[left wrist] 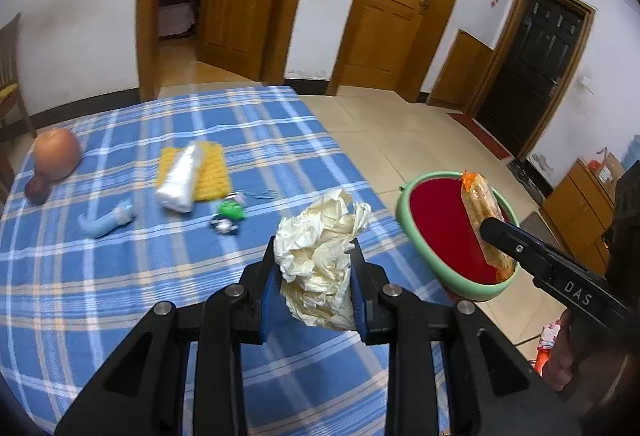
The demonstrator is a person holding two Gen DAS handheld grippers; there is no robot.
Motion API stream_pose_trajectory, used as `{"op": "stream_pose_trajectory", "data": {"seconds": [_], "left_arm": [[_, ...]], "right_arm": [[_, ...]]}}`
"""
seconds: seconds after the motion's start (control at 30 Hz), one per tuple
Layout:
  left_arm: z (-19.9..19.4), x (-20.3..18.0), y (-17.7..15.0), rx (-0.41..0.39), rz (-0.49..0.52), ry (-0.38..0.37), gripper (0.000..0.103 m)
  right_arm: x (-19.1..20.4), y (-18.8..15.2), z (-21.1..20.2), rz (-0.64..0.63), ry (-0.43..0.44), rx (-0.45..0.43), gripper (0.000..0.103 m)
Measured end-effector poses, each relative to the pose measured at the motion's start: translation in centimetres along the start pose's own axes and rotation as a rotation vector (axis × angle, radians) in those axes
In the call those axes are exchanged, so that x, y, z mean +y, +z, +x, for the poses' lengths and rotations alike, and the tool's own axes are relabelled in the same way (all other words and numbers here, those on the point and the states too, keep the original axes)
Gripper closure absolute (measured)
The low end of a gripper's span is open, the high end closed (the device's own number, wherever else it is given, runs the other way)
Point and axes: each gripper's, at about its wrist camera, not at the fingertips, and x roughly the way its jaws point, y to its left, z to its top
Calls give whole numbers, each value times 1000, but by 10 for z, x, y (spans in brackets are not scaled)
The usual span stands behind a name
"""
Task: Collect trash
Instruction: 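Carry the paper and bread bag over the bucket and release both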
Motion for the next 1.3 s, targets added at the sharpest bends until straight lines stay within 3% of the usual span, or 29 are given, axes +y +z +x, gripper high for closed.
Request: {"op": "stream_pose_trajectory", "data": {"seconds": [0.73,1.3], "left_arm": [[77,-100,13,106,165,-94,73],[134,-156,8,187,265,-147,73]], "right_arm": [[-117,-12,6,187,-184,4,57],[-155,-15,-8,276,-223,-52,55]]}}
